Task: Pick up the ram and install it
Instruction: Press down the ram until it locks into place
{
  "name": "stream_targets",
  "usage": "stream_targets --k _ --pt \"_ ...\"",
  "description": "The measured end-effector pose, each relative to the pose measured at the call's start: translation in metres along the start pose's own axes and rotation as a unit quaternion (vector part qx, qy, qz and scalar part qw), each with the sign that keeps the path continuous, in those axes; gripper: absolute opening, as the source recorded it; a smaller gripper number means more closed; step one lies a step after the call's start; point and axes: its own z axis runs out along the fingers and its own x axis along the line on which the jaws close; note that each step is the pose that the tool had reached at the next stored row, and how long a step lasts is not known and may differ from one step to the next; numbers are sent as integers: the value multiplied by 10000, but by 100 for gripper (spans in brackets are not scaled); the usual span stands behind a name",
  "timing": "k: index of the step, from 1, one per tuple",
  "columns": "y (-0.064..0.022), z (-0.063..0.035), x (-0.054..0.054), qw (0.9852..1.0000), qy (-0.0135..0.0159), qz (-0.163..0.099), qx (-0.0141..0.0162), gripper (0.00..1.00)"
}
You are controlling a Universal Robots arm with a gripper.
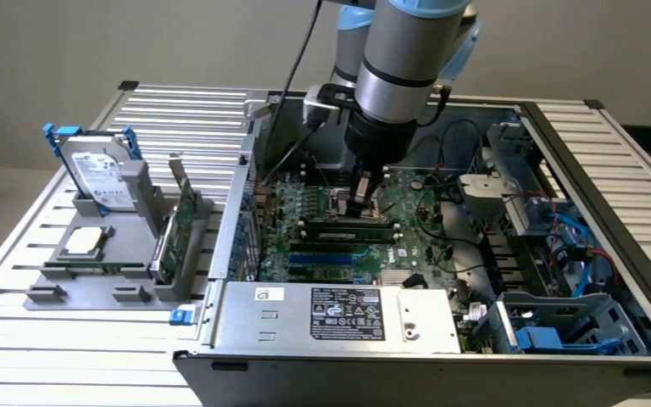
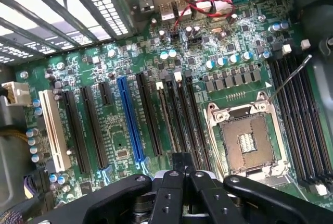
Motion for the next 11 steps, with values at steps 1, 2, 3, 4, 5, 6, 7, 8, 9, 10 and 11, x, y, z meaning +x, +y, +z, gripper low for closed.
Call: stream_targets --k 1,2,3,4,5,6,7,8,9,10,11 --pt "0 0 0 10000 0 64 1 11" --pt "0 0 0 9999 1 125 3 11" --pt "0 0 1 9998 4 186 6 11" --pt "0 0 1 9997 11 250 9 11" --pt "0 0 0 9995 20 305 13 11" --pt "0 0 1 9993 32 360 17 11" --pt "0 0 0 9991 45 413 22 11" --pt "0 0 0 9989 60 461 28 11" --pt "0 0 0 9987 75 512 34 11" --pt "0 0 0 9983 89 569 39 11" --pt "0 1 1 9980 94 627 40 11"
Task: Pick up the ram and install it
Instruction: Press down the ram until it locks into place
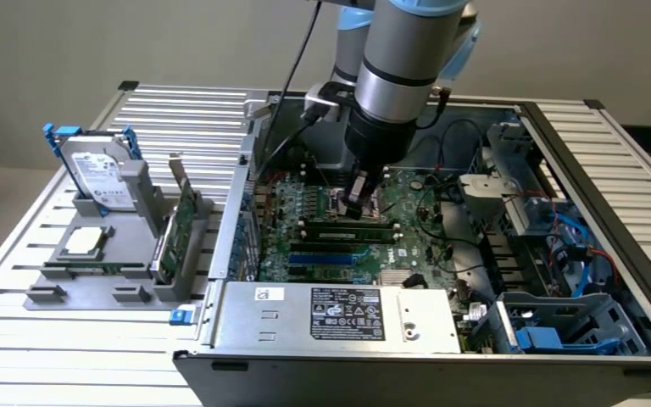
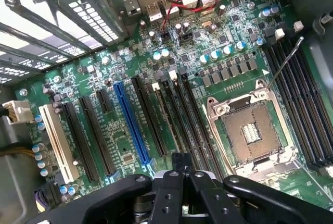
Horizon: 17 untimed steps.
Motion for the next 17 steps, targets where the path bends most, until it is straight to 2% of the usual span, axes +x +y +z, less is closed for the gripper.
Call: stream_targets --k 4,7,8,10,14,15,17 --pt "0 12 -1 9996 -19 293 -7 11" --pt "-2 24 -1 9986 -34 523 -12 11" --pt "-2 27 -3 9983 -30 580 -8 11" --pt "-3 33 -2 9977 -17 674 27 11" --pt "-5 51 -2 9961 -23 881 99 11" --pt "-5 55 -2 9955 -30 939 109 11" --pt "-6 64 -2 9939 -44 1096 108 11"
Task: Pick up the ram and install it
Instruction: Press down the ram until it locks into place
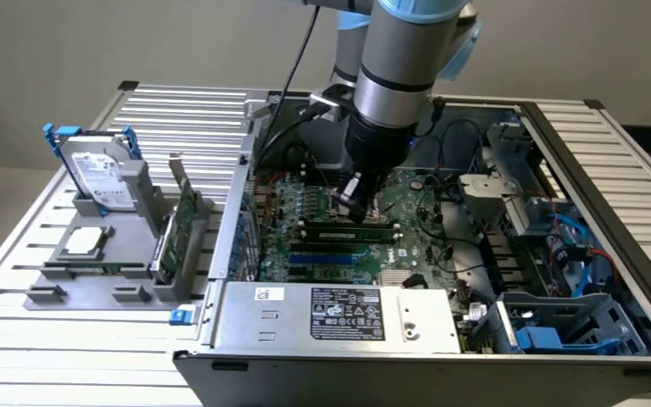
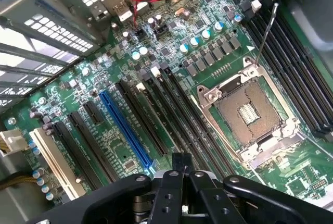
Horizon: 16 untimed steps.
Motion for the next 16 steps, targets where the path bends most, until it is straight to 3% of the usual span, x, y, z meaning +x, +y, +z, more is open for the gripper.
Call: stream_targets --k 4,7,12,16 --pt "0 11 -1 9994 -24 352 -17 11" --pt "0 14 -1 9981 -40 615 -29 11" --pt "0 16 -1 9947 -66 1024 -48 11" --pt "0 16 -1 9910 -84 1332 -61 11"
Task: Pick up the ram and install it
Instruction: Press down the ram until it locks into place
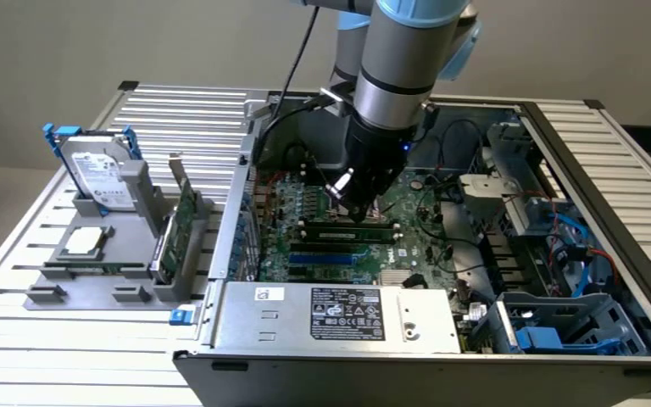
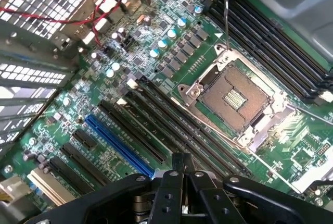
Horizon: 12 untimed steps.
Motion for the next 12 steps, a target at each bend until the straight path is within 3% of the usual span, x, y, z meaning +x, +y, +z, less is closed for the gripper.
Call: stream_targets --k 5,12 --pt "-1 0 0 9993 -15 365 -7 11" --pt "0 0 0 9970 6 774 35 11"
